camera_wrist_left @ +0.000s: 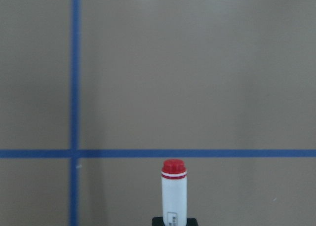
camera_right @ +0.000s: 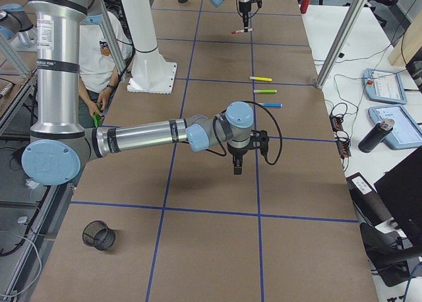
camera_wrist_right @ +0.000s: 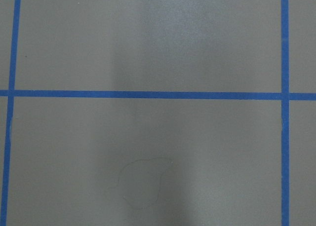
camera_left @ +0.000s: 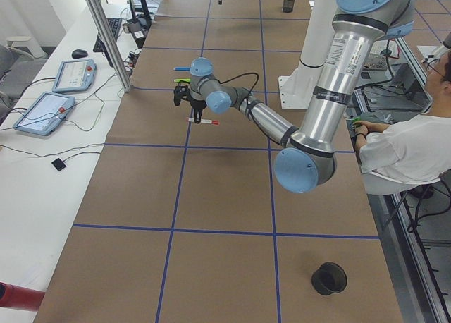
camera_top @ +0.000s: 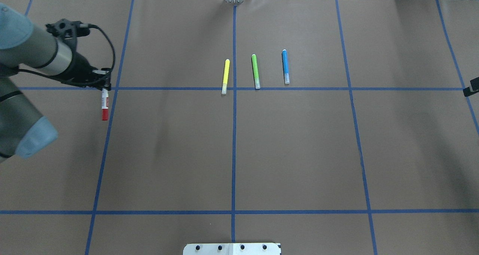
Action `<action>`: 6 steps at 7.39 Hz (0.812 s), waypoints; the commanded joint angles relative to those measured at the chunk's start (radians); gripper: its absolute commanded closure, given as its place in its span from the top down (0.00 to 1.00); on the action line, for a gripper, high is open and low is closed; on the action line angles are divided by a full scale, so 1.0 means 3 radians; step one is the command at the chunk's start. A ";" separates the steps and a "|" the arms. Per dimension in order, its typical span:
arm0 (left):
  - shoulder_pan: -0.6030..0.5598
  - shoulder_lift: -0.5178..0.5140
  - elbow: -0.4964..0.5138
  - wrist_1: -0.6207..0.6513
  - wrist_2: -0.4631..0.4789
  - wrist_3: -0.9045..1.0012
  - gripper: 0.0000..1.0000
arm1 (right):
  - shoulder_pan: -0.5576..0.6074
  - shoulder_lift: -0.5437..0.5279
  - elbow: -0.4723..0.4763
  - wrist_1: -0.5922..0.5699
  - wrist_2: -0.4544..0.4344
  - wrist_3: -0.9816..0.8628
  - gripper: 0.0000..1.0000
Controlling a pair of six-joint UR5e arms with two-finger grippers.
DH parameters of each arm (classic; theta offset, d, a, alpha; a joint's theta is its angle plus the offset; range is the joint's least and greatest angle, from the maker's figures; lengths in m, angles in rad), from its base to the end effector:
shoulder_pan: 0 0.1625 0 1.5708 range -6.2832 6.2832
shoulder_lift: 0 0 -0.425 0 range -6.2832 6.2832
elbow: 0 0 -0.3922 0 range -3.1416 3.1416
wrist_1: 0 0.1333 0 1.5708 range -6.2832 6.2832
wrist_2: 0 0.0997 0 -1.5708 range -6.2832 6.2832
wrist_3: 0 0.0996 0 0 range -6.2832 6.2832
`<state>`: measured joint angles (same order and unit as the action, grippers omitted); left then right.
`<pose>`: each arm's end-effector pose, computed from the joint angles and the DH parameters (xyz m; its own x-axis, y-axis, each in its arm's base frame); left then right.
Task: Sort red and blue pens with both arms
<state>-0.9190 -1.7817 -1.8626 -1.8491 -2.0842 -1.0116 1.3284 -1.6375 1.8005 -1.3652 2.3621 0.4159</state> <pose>0.2754 -0.5000 0.3805 0.6213 -0.0525 -0.7818 0.1807 0.9805 0.0778 -0.0538 -0.4780 0.5523 0.6584 -0.0161 0.7525 -0.0460 0.9970 0.0615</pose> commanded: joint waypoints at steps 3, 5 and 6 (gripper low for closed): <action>-0.0591 0.1397 -0.0403 -0.0998 -0.0027 0.0078 0.00 | 0.0000 0.0013 0.0001 0.0000 0.0001 0.0005 1.00; -0.1091 0.1628 -0.0230 -0.1163 -0.0296 0.0756 0.00 | 0.0000 0.0008 -0.0004 0.0000 0.0001 0.0005 1.00; -0.1479 0.1634 0.0024 -0.1265 -0.0678 0.1169 0.00 | 0.0000 0.0008 -0.0004 0.0000 0.0001 0.0010 1.00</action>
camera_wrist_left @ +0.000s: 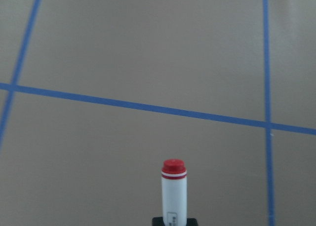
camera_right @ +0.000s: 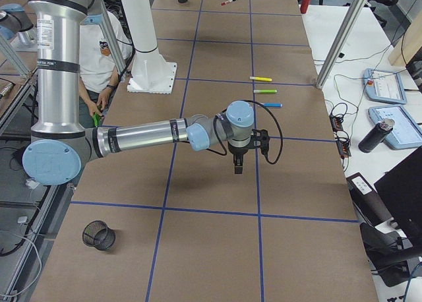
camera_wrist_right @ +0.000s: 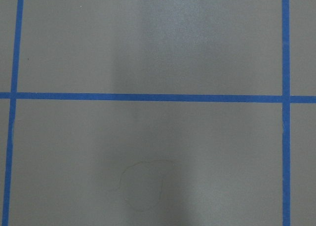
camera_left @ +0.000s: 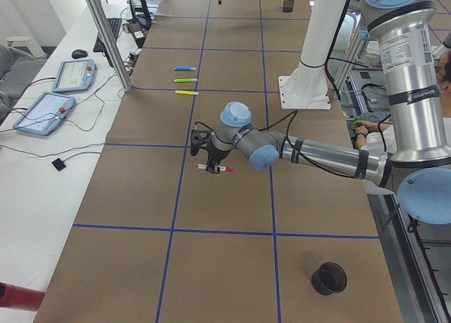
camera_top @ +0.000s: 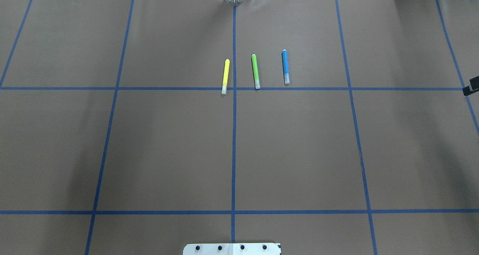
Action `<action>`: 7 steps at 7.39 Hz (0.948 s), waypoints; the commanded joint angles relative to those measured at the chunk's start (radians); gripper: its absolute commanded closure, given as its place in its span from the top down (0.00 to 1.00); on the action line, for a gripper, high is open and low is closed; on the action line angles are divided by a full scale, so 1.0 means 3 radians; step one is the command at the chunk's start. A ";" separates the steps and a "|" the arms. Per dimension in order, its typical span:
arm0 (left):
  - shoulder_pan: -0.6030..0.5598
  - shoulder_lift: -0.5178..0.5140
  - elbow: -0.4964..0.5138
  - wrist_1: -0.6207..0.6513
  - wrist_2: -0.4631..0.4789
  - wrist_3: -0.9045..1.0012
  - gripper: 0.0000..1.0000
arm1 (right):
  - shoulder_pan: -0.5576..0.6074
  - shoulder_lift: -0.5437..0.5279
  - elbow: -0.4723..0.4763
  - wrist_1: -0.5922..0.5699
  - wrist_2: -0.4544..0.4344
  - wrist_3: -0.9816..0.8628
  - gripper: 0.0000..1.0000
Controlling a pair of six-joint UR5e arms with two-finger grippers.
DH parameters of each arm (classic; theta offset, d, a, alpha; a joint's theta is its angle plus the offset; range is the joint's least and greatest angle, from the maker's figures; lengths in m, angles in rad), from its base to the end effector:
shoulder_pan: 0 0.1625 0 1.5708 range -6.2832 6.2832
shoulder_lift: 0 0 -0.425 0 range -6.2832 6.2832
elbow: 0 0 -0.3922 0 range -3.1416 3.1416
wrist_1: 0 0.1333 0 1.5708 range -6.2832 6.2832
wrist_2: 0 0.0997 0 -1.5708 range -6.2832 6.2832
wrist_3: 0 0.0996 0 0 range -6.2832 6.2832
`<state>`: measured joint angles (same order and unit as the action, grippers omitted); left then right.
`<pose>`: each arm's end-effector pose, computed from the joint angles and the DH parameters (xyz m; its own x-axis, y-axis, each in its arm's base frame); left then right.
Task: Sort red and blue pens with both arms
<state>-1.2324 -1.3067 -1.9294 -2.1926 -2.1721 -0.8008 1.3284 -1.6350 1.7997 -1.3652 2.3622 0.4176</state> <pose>0.0631 -0.4110 0.5322 0.6354 -0.0763 -0.7684 0.2956 0.9433 0.1508 -0.0541 -0.4789 0.5515 0.6579 -0.0156 0.7529 -0.0471 0.9970 0.0618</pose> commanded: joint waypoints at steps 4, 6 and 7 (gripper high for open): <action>-0.0852 0.0335 0.0945 -0.1023 -0.0634 0.0763 0.00 | -0.0036 -0.0001 -0.0006 0.0000 -0.0005 0.0030 1.00; -0.1279 0.0657 0.0965 -0.1438 -0.0639 0.0757 0.00 | -0.0036 -0.0001 -0.0001 0.0000 -0.0005 0.0030 1.00; -0.1438 0.0856 0.0986 -0.1693 -0.0639 0.0777 0.00 | -0.0036 -0.0001 -0.0006 0.0000 -0.0005 0.0030 1.00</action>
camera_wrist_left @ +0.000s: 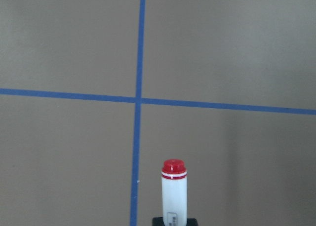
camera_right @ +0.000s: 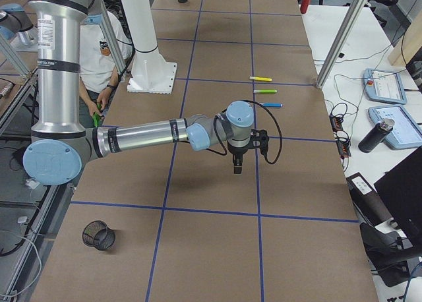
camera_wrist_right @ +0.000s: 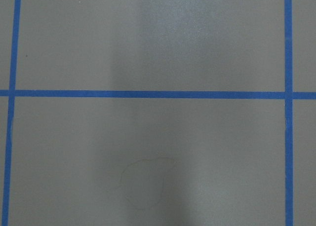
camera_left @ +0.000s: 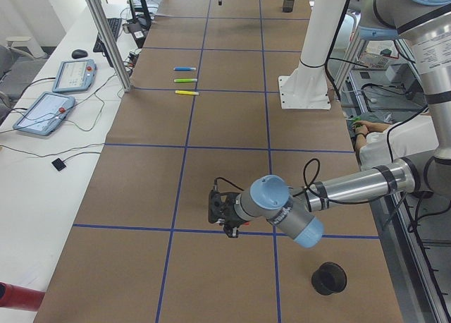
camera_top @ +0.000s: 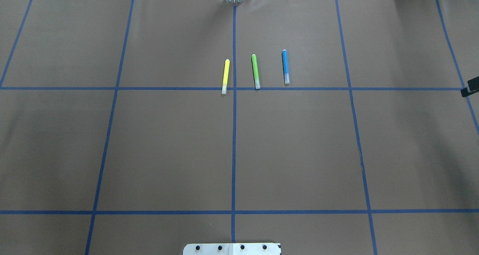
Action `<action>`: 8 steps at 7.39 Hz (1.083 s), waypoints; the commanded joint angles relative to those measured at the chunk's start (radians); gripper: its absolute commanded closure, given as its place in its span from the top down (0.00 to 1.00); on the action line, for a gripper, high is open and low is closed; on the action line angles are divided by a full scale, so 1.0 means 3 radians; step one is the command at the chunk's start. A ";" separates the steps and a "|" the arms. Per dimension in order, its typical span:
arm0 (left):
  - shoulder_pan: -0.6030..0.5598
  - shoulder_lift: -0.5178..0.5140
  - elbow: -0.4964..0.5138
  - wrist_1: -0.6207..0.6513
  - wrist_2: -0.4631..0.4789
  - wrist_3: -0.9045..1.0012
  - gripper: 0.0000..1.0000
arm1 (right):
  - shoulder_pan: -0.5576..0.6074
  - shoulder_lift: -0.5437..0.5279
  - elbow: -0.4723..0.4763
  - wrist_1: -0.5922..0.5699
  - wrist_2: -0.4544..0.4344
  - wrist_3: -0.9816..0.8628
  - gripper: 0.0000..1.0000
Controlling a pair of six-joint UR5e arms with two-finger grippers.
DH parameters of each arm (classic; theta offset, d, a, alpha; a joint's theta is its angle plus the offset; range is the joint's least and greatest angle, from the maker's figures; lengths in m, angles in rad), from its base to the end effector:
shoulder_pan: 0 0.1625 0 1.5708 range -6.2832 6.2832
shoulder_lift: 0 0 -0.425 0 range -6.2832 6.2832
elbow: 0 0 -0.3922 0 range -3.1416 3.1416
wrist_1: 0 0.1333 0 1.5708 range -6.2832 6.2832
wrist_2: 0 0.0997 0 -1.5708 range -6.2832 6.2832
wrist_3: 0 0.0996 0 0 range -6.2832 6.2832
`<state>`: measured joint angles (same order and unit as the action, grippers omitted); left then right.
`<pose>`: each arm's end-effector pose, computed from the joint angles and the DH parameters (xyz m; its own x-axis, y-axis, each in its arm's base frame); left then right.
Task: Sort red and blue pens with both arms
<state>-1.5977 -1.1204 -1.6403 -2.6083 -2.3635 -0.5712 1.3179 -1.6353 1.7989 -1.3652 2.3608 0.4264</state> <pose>-0.0704 -0.2989 0.6854 0.5886 -0.0783 -0.8046 0.4036 0.8909 0.2085 -0.0590 -0.4783 0.5521 0.6586 -0.0129 0.7524 -0.0429 0.9976 0.0546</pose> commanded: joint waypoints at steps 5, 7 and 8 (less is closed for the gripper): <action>-0.0876 0.0865 0.0584 -0.1624 0.0009 0.0170 0.00 | -0.0021 0.0010 -0.0009 0.0000 -0.0010 -0.0005 1.00; -0.1350 0.1039 0.0686 -0.1639 0.0009 0.0720 0.00 | -0.0026 0.0010 -0.0009 0.0000 -0.0015 0.0000 1.00; -0.1535 0.1065 0.0783 -0.1639 0.0009 0.0976 0.00 | -0.0026 0.0010 -0.0009 0.0000 -0.0015 -0.0005 1.00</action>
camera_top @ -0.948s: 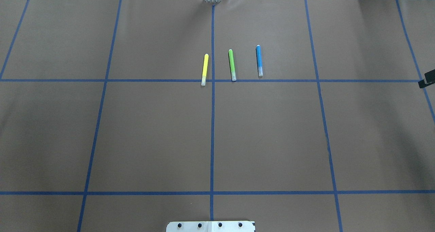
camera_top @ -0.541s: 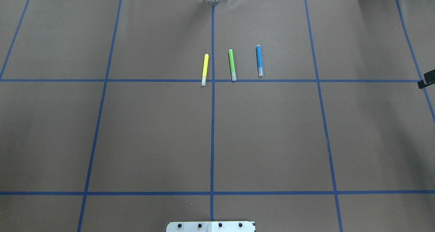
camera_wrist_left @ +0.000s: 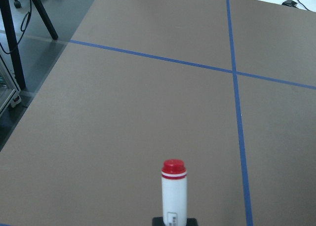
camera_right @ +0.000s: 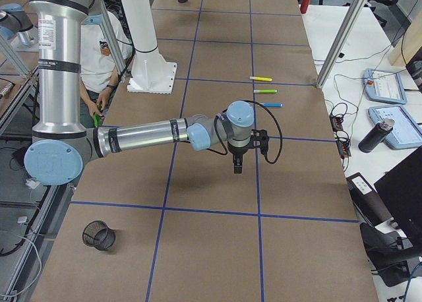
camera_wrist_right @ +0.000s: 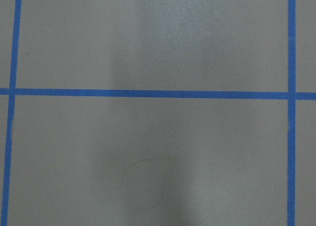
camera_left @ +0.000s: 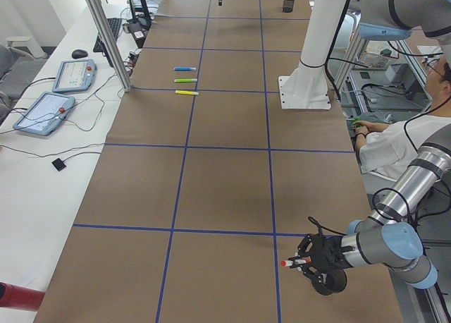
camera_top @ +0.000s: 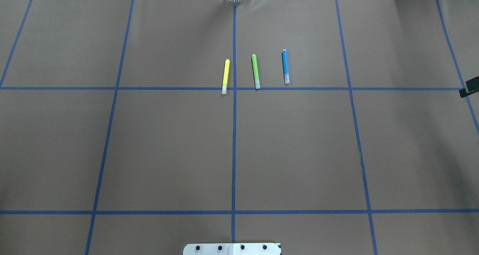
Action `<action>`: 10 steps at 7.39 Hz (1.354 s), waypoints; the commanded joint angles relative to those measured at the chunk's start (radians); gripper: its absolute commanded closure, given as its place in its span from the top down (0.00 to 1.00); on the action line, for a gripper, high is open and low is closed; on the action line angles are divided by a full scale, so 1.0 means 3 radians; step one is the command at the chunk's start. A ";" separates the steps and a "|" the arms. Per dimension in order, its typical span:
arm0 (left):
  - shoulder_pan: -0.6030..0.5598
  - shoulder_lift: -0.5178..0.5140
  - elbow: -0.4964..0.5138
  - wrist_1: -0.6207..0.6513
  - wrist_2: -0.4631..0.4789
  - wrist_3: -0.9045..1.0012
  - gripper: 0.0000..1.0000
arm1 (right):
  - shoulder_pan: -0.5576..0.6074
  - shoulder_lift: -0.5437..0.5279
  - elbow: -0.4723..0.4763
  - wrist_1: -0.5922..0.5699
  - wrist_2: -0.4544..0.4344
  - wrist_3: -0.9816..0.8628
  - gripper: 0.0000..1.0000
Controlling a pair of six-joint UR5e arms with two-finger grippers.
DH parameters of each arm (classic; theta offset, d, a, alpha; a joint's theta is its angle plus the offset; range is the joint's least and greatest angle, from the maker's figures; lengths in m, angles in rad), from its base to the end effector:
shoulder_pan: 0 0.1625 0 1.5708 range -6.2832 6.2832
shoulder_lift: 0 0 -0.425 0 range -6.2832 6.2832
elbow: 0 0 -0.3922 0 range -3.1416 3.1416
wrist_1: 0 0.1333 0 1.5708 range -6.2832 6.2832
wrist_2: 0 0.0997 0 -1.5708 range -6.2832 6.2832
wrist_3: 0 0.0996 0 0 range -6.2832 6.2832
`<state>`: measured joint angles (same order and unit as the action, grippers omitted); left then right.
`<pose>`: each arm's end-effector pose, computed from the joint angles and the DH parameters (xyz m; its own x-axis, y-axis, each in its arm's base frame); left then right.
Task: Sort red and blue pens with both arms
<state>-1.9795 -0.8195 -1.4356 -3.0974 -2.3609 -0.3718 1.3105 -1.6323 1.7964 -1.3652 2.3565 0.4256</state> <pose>-0.0890 -0.0482 0.7737 0.6430 -0.1652 -0.7478 0.5928 0.7255 0.3495 -0.0626 -0.4792 0.5522 0.6613 -0.0186 0.7499 -0.0363 0.9977 0.0568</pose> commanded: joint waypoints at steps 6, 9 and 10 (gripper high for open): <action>-0.0545 0.0190 0.0219 -0.0060 0.0000 0.0574 0.00 | -0.0002 0.0005 0.0005 0.0000 -0.0006 0.0003 1.00; -0.0652 0.0231 0.0245 -0.0066 -0.0005 0.0661 0.00 | -0.0002 0.0005 0.0000 0.0000 -0.0006 0.0003 1.00; -0.0708 0.0226 0.0290 -0.0065 -0.0010 0.0707 0.00 | -0.0002 0.0005 0.0000 0.0000 -0.0006 0.0003 1.00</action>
<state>-2.1725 -0.7517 -1.3604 -3.1172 -2.3625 -0.1780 1.3100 -1.6306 1.7964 -1.3652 2.3546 0.4264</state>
